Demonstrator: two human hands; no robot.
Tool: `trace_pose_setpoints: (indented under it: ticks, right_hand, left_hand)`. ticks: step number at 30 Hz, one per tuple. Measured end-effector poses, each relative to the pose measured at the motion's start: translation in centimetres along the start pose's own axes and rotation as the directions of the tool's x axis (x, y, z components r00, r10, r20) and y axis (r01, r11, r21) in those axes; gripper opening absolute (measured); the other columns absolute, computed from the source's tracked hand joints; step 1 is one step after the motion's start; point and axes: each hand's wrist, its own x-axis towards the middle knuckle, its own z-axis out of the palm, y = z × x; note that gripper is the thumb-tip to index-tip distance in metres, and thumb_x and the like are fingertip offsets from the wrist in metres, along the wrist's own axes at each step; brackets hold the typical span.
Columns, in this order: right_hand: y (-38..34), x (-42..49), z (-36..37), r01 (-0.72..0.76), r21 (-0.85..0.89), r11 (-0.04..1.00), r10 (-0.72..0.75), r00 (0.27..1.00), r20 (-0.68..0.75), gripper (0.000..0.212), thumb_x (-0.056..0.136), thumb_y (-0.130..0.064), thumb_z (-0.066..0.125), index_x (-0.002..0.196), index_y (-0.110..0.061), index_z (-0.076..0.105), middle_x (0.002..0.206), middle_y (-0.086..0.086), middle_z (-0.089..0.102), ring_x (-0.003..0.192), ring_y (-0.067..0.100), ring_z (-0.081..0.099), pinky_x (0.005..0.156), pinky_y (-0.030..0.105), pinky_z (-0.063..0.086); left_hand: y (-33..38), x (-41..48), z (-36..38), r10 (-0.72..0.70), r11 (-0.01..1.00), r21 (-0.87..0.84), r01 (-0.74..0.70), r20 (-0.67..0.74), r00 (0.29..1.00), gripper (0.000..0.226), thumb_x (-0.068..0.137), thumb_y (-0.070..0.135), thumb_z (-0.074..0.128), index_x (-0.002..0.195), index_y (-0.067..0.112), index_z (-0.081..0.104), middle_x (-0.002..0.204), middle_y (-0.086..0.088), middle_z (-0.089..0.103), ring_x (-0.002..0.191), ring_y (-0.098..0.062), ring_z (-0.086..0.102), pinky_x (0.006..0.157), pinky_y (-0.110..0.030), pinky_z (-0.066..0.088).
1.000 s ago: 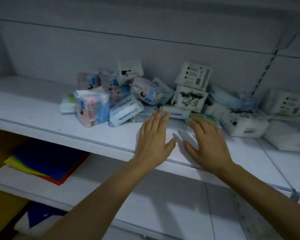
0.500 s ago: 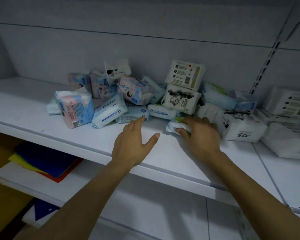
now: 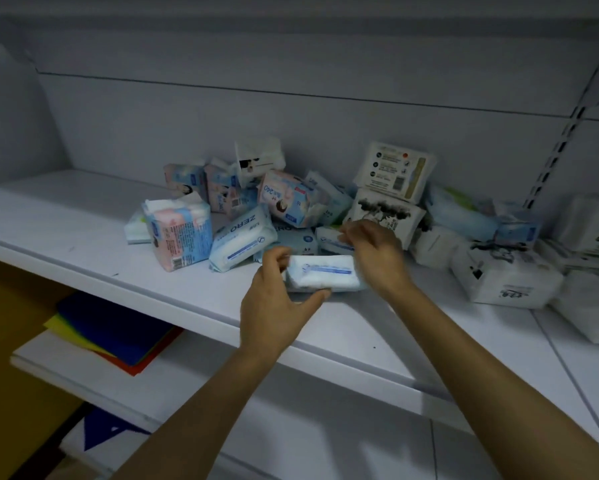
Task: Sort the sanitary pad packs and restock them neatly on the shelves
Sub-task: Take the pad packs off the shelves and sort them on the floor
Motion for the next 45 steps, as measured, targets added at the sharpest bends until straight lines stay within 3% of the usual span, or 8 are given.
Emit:
trace_pose_setpoints:
  ticks: [5, 10, 13, 17, 20, 28, 40, 45]
  right_hand:
    - [2.6, 3.1, -0.3, -0.252, 0.24, 0.937, 0.269, 0.962, -0.04, 0.021, 0.096, -0.03, 0.049, 0.092, -0.022, 0.068, 0.113, 0.002, 0.069, 0.104, 0.02, 0.062, 0.098, 0.033, 0.046]
    - [6.2, 3.0, 0.1, 0.074, -0.531, 0.844, -0.063, 0.997, 0.039, 0.063, 0.083, -0.038, 0.071, 0.14, -0.029, 0.046, 0.141, -0.003, 0.048, 0.132, 0.021, 0.04, 0.11, 0.032, 0.03]
    - [6.2, 3.4, 0.2, 0.072, -0.674, 0.735, -0.098, 0.995, 0.0, 0.048, 0.095, -0.024, 0.054, 0.142, -0.032, 0.043, 0.147, 0.002, 0.043, 0.135, 0.026, 0.033, 0.113, 0.041, 0.023]
    - [5.1, 2.2, -0.8, 0.12, -0.334, 0.935, -0.202, 0.954, -0.222, 0.017, 0.092, -0.02, 0.059, 0.107, -0.024, 0.068, 0.103, -0.002, 0.068, 0.099, 0.02, 0.06, 0.09, 0.035, 0.046]
    - [2.4, 2.1, -1.8, -0.016, 0.178, 0.984, 0.076, 0.94, -0.333, 0.011, 0.092, -0.021, 0.062, 0.081, -0.016, 0.061, 0.078, -0.005, 0.062, 0.08, 0.019, 0.059, 0.064, 0.024, 0.047]
    - [1.1, -1.7, -3.8, -0.174, 0.638, 0.75, 0.264, 0.963, -0.048, 0.019, 0.097, -0.02, 0.054, 0.106, -0.008, 0.066, 0.111, 0.012, 0.069, 0.099, 0.03, 0.066, 0.091, 0.045, 0.052]
    - [-4.1, -7.9, 1.3, 0.094, 0.28, 0.956, -0.167, 0.953, 0.253, 0.022, 0.097, -0.019, 0.053, 0.08, -0.013, 0.067, 0.068, -0.004, 0.069, 0.06, 0.005, 0.06, 0.055, 0.018, 0.047]
    - [-3.9, -8.6, 5.1, 0.207, 0.114, 0.972, -0.233, 0.922, 0.31, 0.022, 0.095, -0.02, 0.058, 0.084, -0.006, 0.07, 0.081, 0.01, 0.07, 0.07, 0.008, 0.059, 0.067, 0.023, 0.047]
  left_hand:
    - [-0.1, 0.3, 0.0, -0.074, 0.993, -0.099, 0.063, -0.103, 0.992, 0.079, 0.07, 0.049, 0.078, 0.136, 0.026, 0.041, 0.109, 0.008, 0.059, 0.1, -0.009, 0.056, 0.082, -0.029, 0.05]
    - [0.2, 0.5, -0.3, -0.176, 0.97, -0.201, 0.134, -0.205, 0.963, 0.039, 0.082, 0.04, 0.07, 0.111, 0.022, 0.052, 0.108, 0.007, 0.061, 0.098, -0.009, 0.059, 0.078, -0.021, 0.048]
    - [0.3, 0.8, -0.3, -0.189, 0.965, -0.212, 0.154, -0.154, 0.97, 0.041, 0.086, 0.045, 0.062, 0.115, 0.02, 0.048, 0.106, 0.009, 0.061, 0.092, -0.008, 0.062, 0.068, -0.013, 0.047]
    - [0.3, 0.9, -0.2, -0.185, 0.962, -0.23, 0.143, -0.168, 0.968, 0.041, 0.087, 0.046, 0.061, 0.114, 0.019, 0.048, 0.105, 0.006, 0.065, 0.091, -0.01, 0.065, 0.072, -0.025, 0.055]
    - [0.3, 0.9, -0.2, -0.174, 0.965, -0.229, 0.13, -0.184, 0.967, 0.04, 0.087, 0.047, 0.061, 0.112, 0.017, 0.047, 0.106, 0.005, 0.066, 0.091, -0.011, 0.065, 0.074, -0.033, 0.057]
    - [-0.1, 1.2, -0.6, -0.198, 0.945, -0.295, 0.144, -0.165, 0.966, 0.038, 0.087, 0.045, 0.063, 0.111, 0.018, 0.051, 0.103, 0.004, 0.067, 0.091, -0.011, 0.066, 0.075, -0.034, 0.057]
    - [0.3, -0.4, -9.7, -0.241, 0.485, -0.726, 0.487, 0.424, 0.873, 0.042, 0.092, 0.053, 0.046, 0.122, 0.027, 0.06, 0.106, 0.0, 0.073, 0.091, -0.017, 0.07, 0.063, -0.031, 0.058]
    - [-1.6, -1.5, -12.0, -0.206, 0.705, -0.575, 0.416, 0.396, 0.895, 0.067, 0.071, 0.036, 0.081, 0.128, 0.023, 0.049, 0.116, -0.003, 0.069, 0.103, -0.02, 0.068, 0.086, -0.041, 0.057]
